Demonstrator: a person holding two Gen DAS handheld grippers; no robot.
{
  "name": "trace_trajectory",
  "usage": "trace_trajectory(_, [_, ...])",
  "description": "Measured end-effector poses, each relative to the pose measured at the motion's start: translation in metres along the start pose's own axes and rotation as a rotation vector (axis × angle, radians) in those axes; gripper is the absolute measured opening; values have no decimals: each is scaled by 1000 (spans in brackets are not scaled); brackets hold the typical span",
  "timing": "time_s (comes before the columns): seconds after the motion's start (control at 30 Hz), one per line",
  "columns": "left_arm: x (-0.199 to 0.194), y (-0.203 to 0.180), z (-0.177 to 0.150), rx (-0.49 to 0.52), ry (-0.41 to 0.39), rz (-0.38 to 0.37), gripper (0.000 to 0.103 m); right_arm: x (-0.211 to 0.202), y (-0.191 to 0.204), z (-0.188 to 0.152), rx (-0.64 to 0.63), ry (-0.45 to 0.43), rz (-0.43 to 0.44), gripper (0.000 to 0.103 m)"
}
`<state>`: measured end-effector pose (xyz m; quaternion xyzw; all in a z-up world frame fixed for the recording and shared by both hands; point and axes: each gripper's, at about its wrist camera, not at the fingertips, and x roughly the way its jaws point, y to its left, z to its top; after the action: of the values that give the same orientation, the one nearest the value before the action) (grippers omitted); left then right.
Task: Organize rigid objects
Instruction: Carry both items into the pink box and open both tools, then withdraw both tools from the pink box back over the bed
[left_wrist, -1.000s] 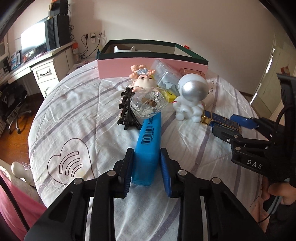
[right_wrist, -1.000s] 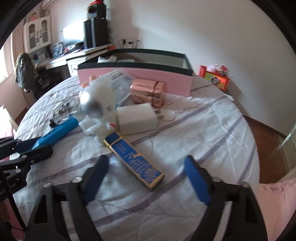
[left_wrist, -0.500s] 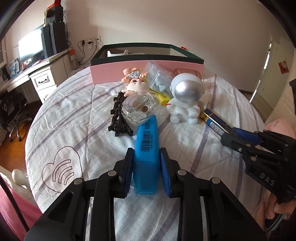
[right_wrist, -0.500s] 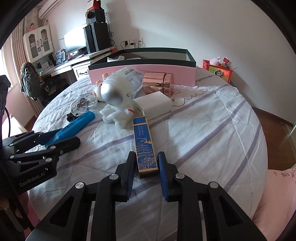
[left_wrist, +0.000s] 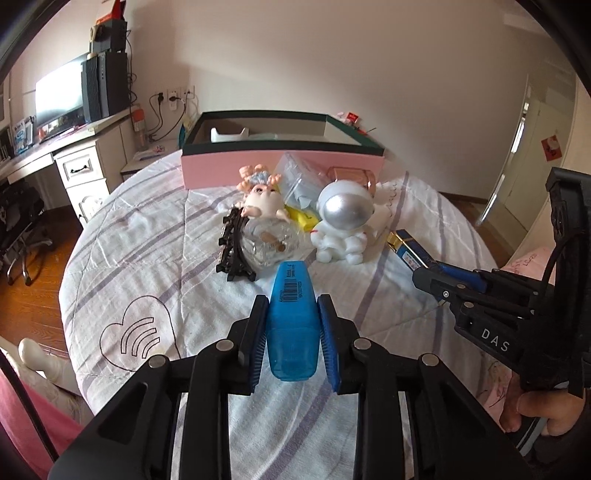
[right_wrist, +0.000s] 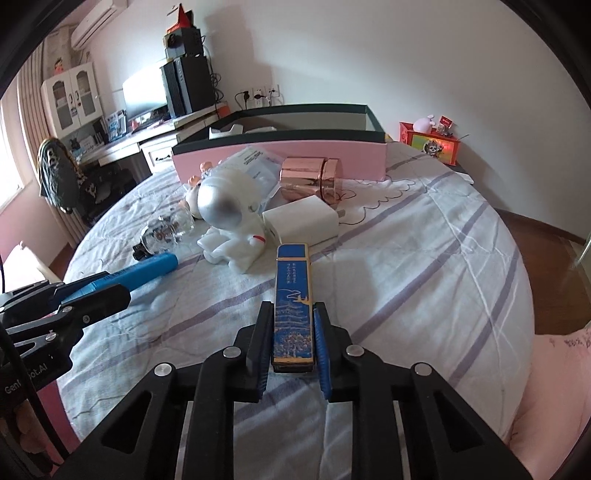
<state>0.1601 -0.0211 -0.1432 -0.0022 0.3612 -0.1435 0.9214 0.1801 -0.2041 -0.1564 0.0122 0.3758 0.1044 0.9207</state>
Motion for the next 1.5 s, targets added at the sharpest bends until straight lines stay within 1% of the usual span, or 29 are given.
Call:
trace_trajectory(0.2, [-13,-4,6,5,-45,-1,27,-23,2,9,20,-59,19,21])
trace_trajectory(0.33, [-23,-7,20,25,-85,4,27,-34,5,19,26,-96,38,21])
trace_trajectory(0.47, [-24,-13,49,56,-122,14,27,-40,6,40,22,-134,58,21])
trace_trajectory(0.57, [-18,-15,79,88,-147,43,27,-38,5,62,21,-157,71,21])
trace_trajectory(0.63, [-10,-13,103,102,-181,65,27,-36,5,78,15,-172,64,21])
trace_trajectory(0.73, [13,-4,141,111,-188,108,27,-20,-1,113,9,-180,50,21])
trace_trajectory(0.83, [45,11,176,111,-163,145,27,7,-12,144,30,-149,48,21])
trace_trajectory(0.93, [86,34,204,82,-102,136,27,38,-21,174,36,-110,36,21])
trace_trajectory(1.0, [112,44,216,82,-66,170,27,65,-25,192,34,-70,31,21])
trace_trajectory(1.03, [124,47,221,86,-48,175,27,78,-25,199,28,-54,22,21])
trace_trajectory(1.13, [156,55,227,71,17,147,27,116,-30,212,32,14,15,21])
trace_trajectory(1.17, [164,56,228,75,26,149,27,125,-30,215,32,30,13,21])
trace_trajectory(1.23, [177,56,230,87,38,162,27,141,-34,217,37,55,3,21])
trace_trajectory(1.3, [185,58,232,75,46,155,27,153,-37,219,52,72,4,21])
trace_trajectory(1.4, [186,58,228,65,26,179,28,159,-39,220,50,67,-2,22])
trace_trajectory(1.47, [178,56,226,69,-2,180,34,158,-38,219,47,55,-4,24])
trace_trajectory(1.5, [172,56,224,67,-17,183,47,154,-37,218,51,46,-3,29])
